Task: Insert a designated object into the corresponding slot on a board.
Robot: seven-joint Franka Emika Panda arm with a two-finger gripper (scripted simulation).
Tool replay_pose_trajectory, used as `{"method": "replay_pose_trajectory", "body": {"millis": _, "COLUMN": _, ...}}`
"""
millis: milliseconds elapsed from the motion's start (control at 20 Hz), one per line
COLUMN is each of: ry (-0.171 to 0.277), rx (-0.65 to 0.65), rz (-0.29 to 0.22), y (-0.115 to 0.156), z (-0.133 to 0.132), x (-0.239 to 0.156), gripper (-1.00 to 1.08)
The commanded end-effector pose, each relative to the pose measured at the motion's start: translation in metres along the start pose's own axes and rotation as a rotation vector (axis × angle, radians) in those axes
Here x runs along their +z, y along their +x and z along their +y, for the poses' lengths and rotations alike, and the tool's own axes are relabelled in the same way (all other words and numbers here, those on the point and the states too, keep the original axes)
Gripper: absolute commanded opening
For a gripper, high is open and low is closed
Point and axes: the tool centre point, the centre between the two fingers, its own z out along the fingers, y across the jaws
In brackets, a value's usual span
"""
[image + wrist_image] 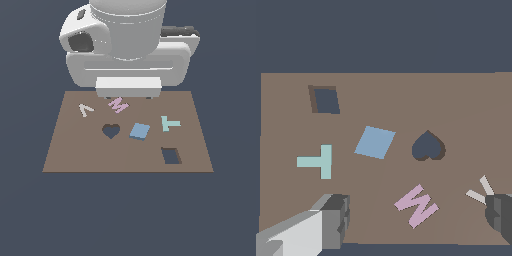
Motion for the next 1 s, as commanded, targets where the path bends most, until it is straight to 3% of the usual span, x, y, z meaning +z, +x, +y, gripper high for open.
{"method": "replay_pose_trajectory", "body": {"millis": 0, "ry": 0.0, "rx": 0.0, "rz": 0.0, "y": 0.0, "z": 0.0, "x": 0.0, "gripper": 1.0}}
{"method": "replay_pose_trajectory", "body": {"millis": 500, "ry": 0.0, "rx": -0.071, "rz": -0.001, "y": 0.002, "z": -0.001, "x": 0.007, "gripper": 1.0}}
{"method": "replay_pose_trajectory", "body": {"millis": 950, "ry": 0.001, "rx": -0.261, "rz": -0.003, "y": 0.008, "z": -0.003, "x": 0.025, "gripper": 1.0}}
